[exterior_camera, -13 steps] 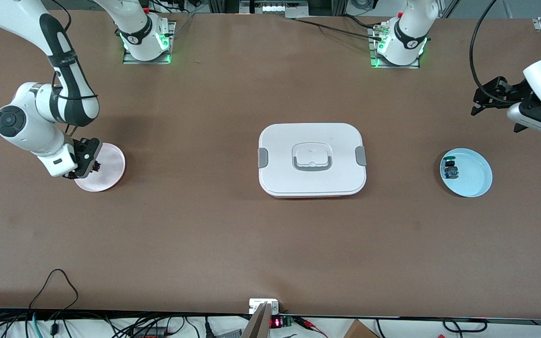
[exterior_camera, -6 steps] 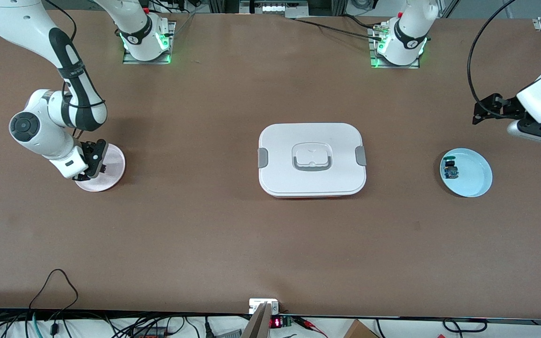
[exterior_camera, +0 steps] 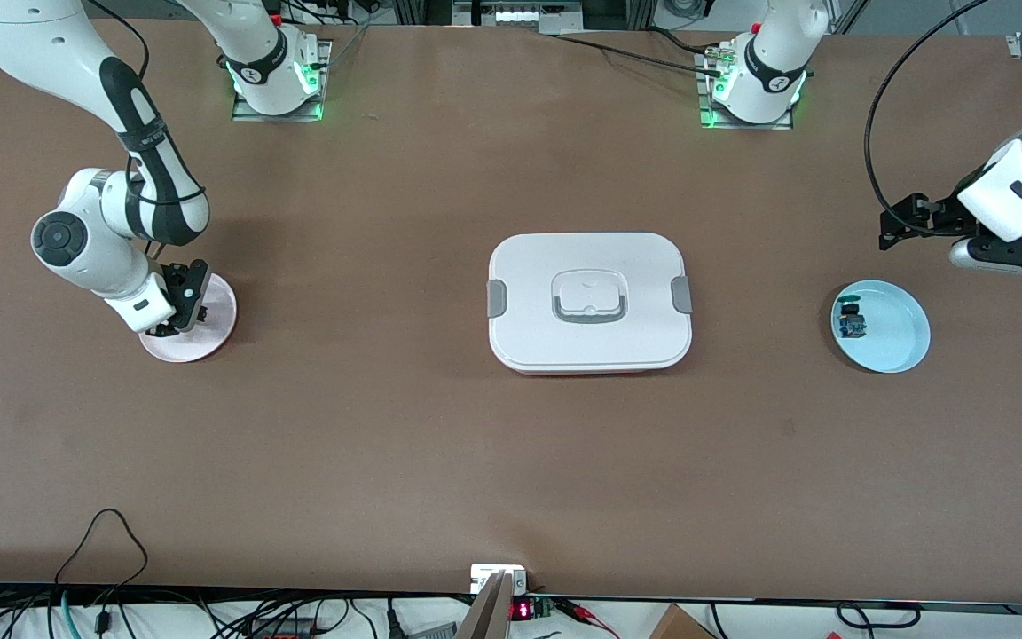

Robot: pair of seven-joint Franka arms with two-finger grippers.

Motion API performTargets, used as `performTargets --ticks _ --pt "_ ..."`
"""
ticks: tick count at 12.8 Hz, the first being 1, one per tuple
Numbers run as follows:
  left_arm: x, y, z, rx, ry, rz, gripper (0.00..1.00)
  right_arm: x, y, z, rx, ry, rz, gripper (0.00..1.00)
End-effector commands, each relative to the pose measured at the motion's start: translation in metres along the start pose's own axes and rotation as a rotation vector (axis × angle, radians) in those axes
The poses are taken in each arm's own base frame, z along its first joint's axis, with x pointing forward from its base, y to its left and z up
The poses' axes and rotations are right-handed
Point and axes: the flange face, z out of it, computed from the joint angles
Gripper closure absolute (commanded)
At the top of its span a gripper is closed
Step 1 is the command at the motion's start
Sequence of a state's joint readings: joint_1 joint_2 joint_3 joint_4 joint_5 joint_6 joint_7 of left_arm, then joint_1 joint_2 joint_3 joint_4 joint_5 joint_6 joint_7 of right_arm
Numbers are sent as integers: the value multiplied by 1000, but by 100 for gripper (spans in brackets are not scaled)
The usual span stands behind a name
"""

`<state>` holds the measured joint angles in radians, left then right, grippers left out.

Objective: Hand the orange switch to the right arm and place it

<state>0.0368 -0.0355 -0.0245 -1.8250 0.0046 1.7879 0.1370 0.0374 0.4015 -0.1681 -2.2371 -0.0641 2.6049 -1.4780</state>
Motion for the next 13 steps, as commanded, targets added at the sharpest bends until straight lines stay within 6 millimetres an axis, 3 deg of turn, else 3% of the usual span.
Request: performTargets --ticks 1,2,3,4,7,10,13 --pt "-4 1 -5 29 32 115 0 -3 -8 1 5 -5 -23 93" --pt "-3 1 -5 30 33 143 0 -3 -9 1 6 -5 -20 83" --pt "-2 1 -1 26 25 144 0 -2 -8 0 5 -2 -4 21" --pt "-2 -1 0 25 19 146 0 -1 -6 -4 -4 -1 -21 0" --pt "-3 -4 -24 20 2 150 0 -1 2 -31 -55 8 -6 0" --pt "-2 -2 -58 13 -3 -64 0 -4 17 -73 -98 30 23 0" --pt "-10 2 -69 13 -51 -196 0 -7 35 -118 -49 99 172 0"
